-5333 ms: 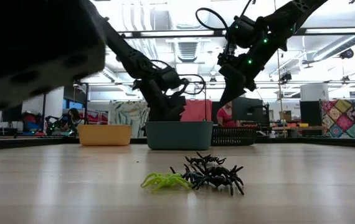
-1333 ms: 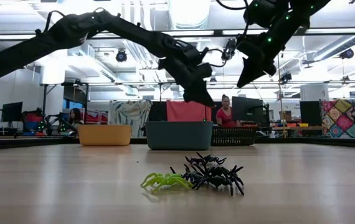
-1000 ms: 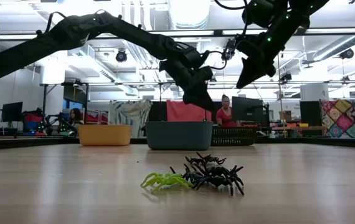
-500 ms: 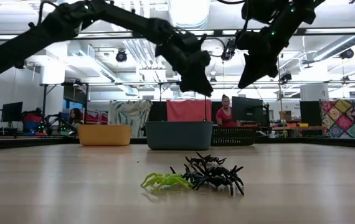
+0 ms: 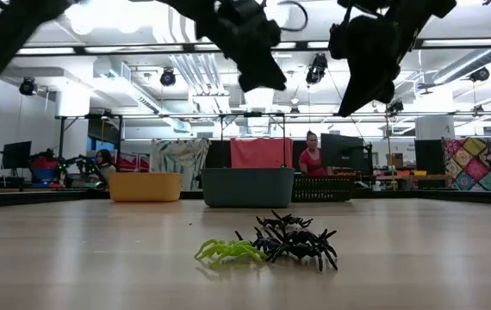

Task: Sort Halloween decoration
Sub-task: Put the black spider toy into the yellow bin

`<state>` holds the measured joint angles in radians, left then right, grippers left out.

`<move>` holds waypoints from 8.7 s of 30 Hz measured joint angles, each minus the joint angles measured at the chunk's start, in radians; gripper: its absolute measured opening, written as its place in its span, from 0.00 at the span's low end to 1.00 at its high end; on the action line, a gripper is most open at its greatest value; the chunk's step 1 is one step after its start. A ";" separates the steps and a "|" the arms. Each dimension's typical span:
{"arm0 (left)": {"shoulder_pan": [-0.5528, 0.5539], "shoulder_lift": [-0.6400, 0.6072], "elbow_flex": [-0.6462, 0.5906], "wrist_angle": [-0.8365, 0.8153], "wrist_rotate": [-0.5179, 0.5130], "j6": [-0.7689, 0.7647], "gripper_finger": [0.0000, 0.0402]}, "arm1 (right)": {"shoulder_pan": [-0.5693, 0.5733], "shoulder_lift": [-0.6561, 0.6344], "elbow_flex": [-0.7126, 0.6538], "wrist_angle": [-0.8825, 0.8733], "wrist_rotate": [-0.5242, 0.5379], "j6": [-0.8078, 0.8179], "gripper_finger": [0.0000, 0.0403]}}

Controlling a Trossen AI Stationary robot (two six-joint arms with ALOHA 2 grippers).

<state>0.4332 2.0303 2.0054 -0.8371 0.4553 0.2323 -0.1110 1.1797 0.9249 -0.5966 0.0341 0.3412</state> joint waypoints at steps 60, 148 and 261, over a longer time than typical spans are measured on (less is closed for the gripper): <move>-0.238 -0.756 -1.166 0.969 -0.289 -0.328 0.23 | 0.624 0.398 -0.029 -0.108 -0.057 0.443 0.39; -0.244 -0.755 -1.171 0.933 -0.290 -0.354 0.23 | 0.498 0.451 -0.027 0.059 -0.050 0.696 0.03; -0.308 -0.696 -1.178 1.007 -0.290 -0.381 0.23 | 0.286 0.490 -0.506 1.290 0.278 -0.251 0.02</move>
<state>0.1249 1.3346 0.8276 0.1699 0.1658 -0.1486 0.1746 1.6695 0.4187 0.6936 0.3126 0.0900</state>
